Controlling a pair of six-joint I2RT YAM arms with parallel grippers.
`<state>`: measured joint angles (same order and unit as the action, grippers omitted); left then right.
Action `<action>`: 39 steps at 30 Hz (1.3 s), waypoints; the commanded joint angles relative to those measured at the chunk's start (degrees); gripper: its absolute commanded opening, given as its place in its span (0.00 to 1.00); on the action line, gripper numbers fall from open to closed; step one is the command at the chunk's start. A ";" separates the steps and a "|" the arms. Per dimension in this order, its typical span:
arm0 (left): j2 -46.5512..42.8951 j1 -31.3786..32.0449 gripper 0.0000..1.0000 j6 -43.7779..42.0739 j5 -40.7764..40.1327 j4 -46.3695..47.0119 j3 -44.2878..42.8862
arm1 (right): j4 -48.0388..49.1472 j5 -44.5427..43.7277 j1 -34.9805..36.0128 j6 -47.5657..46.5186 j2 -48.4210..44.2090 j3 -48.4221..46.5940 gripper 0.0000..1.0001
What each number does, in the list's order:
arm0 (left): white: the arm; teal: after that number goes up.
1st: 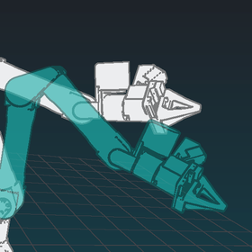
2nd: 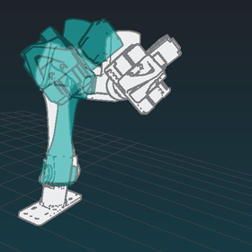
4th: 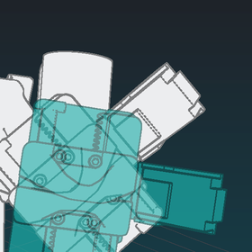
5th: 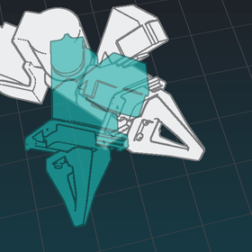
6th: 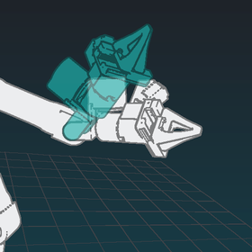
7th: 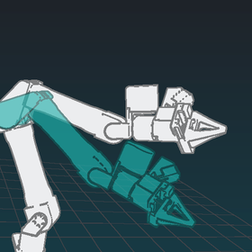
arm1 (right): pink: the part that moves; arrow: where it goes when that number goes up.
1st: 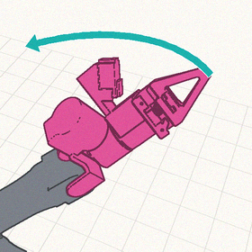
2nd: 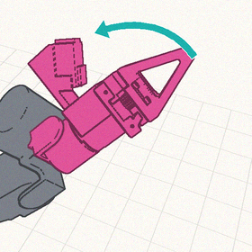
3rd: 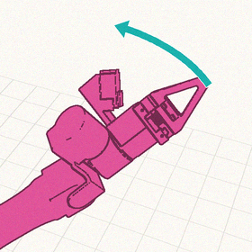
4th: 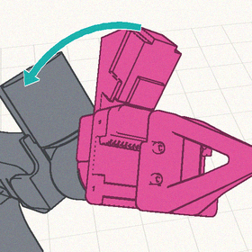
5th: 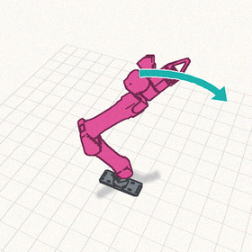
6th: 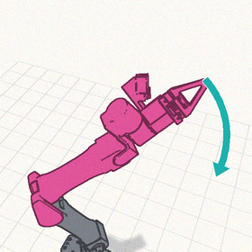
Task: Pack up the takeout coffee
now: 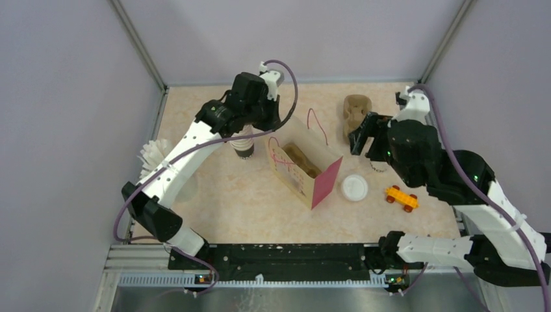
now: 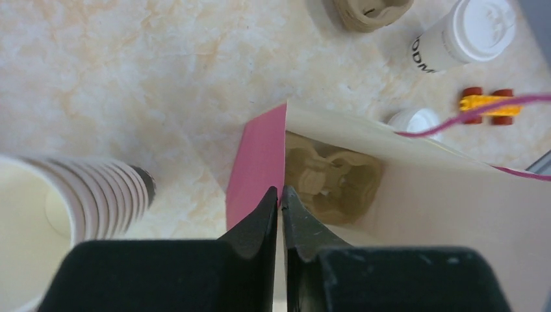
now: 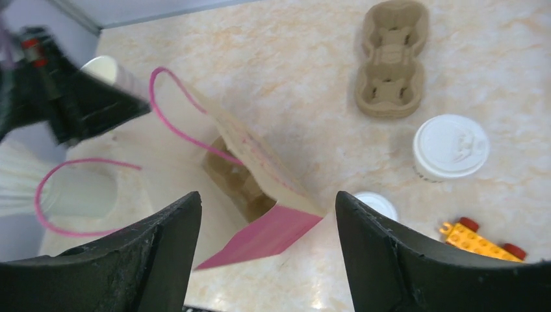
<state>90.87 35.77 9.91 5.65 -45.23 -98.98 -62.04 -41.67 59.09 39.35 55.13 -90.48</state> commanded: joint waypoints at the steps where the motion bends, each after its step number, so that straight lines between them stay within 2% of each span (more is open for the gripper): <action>1: -6.50 -0.10 0.13 14.49 -2.11 -2.55 4.62 | -3.44 0.63 -7.08 -7.91 6.92 -8.14 0.74; 4: -9.99 -0.15 0.12 18.53 -1.79 -2.66 8.80 | -1.72 7.80 -15.95 -12.37 9.33 -10.73 0.74; 6: -11.85 -0.09 0.08 19.03 -0.86 -2.33 10.70 | -0.43 10.88 -18.49 -13.66 9.82 -10.65 0.74; 8: -13.09 -0.12 0.09 18.27 -0.46 -1.81 11.37 | 0.06 12.61 -19.29 -13.98 10.56 -10.60 0.74; 13: -14.39 -0.18 0.35 12.14 -0.30 0.43 9.03 | 1.50 17.79 -19.36 -12.27 10.50 -8.88 0.74; 15: -13.27 -0.22 0.52 9.52 -1.03 0.33 6.82 | 2.05 18.63 -19.36 -11.26 9.79 -7.53 0.74; 16: -12.60 -0.23 0.58 7.82 -1.36 0.59 6.00 | 2.24 18.72 -19.36 -10.97 9.47 -7.01 0.74; 19: -9.36 -0.23 0.64 3.05 -0.67 0.91 3.53 | 2.04 18.41 -19.36 -10.55 8.56 -5.44 0.74; 23: -5.84 -0.18 0.67 -1.38 0.85 0.42 1.11 | 0.11 16.51 -19.87 -10.33 8.03 -3.33 0.75; 28: -3.66 -0.23 0.65 -3.82 0.37 -1.75 0.92 | 1.11 23.34 -28.57 -12.13 7.71 1.04 0.75; 33: -3.88 -0.21 0.56 -5.77 -1.27 -0.11 4.07 | 1.91 28.37 -34.20 -14.28 8.52 3.11 0.75; 36: -3.13 -0.20 0.43 -6.05 -0.28 0.66 4.13 | 1.76 26.57 -35.32 -14.92 8.85 5.97 0.75; 39: -2.43 -0.26 0.15 -5.48 0.46 -0.46 2.29 | 4.11 25.21 -40.40 -16.02 9.03 10.86 0.75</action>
<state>88.05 35.75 5.30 5.19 -46.94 -95.22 -60.64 -15.92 23.88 25.56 63.86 -84.27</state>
